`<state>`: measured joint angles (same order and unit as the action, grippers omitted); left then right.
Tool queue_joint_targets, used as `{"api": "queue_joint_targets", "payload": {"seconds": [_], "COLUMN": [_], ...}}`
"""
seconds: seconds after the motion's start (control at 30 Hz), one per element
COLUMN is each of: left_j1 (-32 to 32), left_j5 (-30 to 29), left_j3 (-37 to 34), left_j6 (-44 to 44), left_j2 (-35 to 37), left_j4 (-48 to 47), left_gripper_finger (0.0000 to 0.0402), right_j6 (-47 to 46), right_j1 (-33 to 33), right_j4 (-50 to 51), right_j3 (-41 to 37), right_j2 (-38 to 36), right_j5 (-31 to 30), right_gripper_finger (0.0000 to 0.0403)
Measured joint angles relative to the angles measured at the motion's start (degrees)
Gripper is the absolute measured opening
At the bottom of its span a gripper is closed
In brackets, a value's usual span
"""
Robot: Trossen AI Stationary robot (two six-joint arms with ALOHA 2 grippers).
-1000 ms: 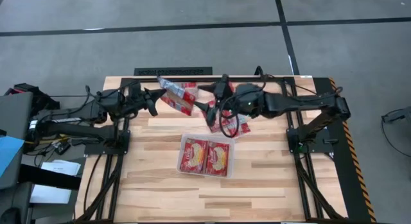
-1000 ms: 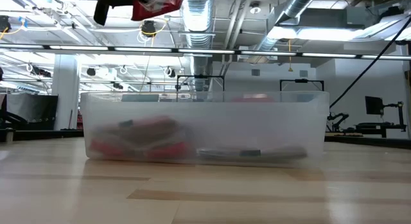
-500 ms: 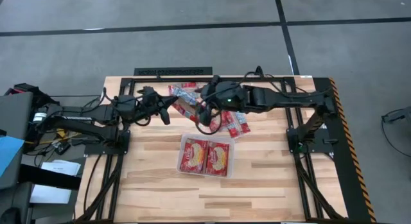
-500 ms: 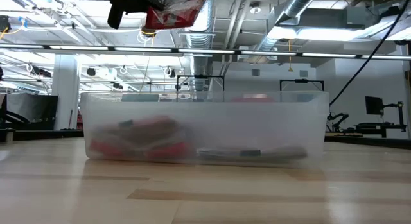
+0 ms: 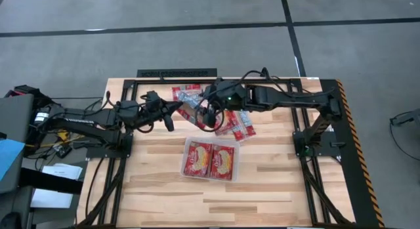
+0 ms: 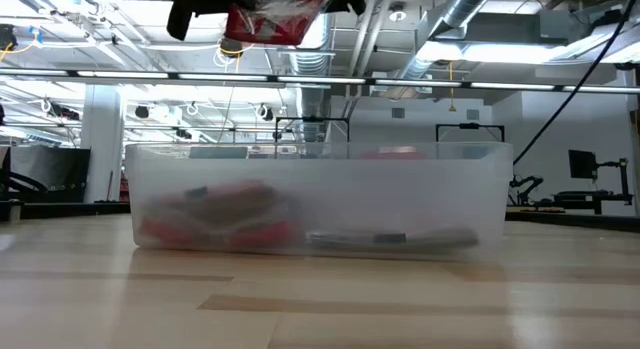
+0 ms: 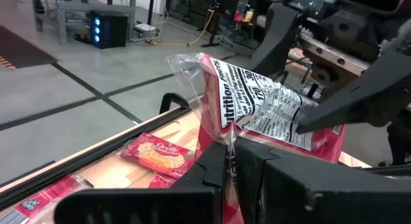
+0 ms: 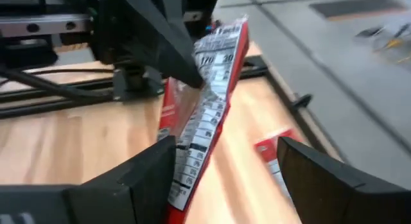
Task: Sort popcorn bags into baskets
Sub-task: Put the red popcorn bag into the transparent bin
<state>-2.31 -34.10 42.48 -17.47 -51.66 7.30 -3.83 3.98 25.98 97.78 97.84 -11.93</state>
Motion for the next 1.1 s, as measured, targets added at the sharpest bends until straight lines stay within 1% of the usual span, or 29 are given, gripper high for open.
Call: {"api": "queue_joint_targets", "payload": {"seconds": [0.1,0.23,0.33,0.43,0.5,0.53,0.57,0.63,0.73,0.83,0.9,1.0,1.1], "left_j1": [-0.23,-0.44,-0.44,-0.41,-0.41,-0.41,-0.41,-0.41,-0.40,-0.39,-0.39,-0.39,-0.44], "left_j5": [-0.01,0.20,0.42,0.41,0.43,0.47,0.59,0.93,2.97,6.21,7.86,9.59,12.53], "left_j3": [0.00,0.00,0.00,0.00,0.00,0.00,0.00,0.00,0.00,0.04,0.15,0.13,-0.04], "left_j6": [0.02,0.34,0.10,-0.35,-0.61,-0.61,-0.59,-0.43,-0.30,0.08,-1.03,-4.54,-8.57], "left_j2": [0.00,0.00,0.00,0.00,0.00,0.00,0.00,0.08,0.09,0.10,0.15,0.49,1.23], "left_j4": [-0.07,-0.34,-0.34,-0.41,-0.45,-0.50,-0.47,-0.72,-1.36,-0.77,-0.48,-1.06,-1.26], "left_gripper_finger": [0.0000,0.0000,0.0000,0.0000,0.0000,0.0001,0.0004,0.0016,0.0055,0.0115,0.0160,0.0229,0.0285], "right_j6": [-2.13,-3.28,-3.28,-3.29,-3.35,-3.26,-3.07,-3.33,-3.47,-1.77,-0.55,2.87,6.39], "right_j1": [0.36,0.36,0.23,0.23,0.19,0.14,0.09,0.03,0.03,0.01,0.16,-0.06,-0.72], "right_j4": [1.24,1.98,1.83,1.89,1.94,2.02,1.96,1.72,2.19,2.28,3.14,4.79,8.19], "right_j3": [0.06,0.02,0.02,0.02,0.02,0.00,0.00,0.00,-0.07,-0.15,-0.15,-0.17,0.07], "right_j2": [1.24,2.70,2.71,2.72,2.62,2.50,2.39,2.34,2.03,0.49,-0.97,-3.75,-8.02], "right_j5": [2.84,3.05,3.09,3.24,3.24,3.26,3.22,3.05,2.96,2.81,1.85,-1.58,-5.81], "right_gripper_finger": [0.0276,0.0242,0.0188,0.0108,0.0046,0.0027,0.0021,0.0026,0.0031,0.0016,0.0016,0.0018,0.0017]}}
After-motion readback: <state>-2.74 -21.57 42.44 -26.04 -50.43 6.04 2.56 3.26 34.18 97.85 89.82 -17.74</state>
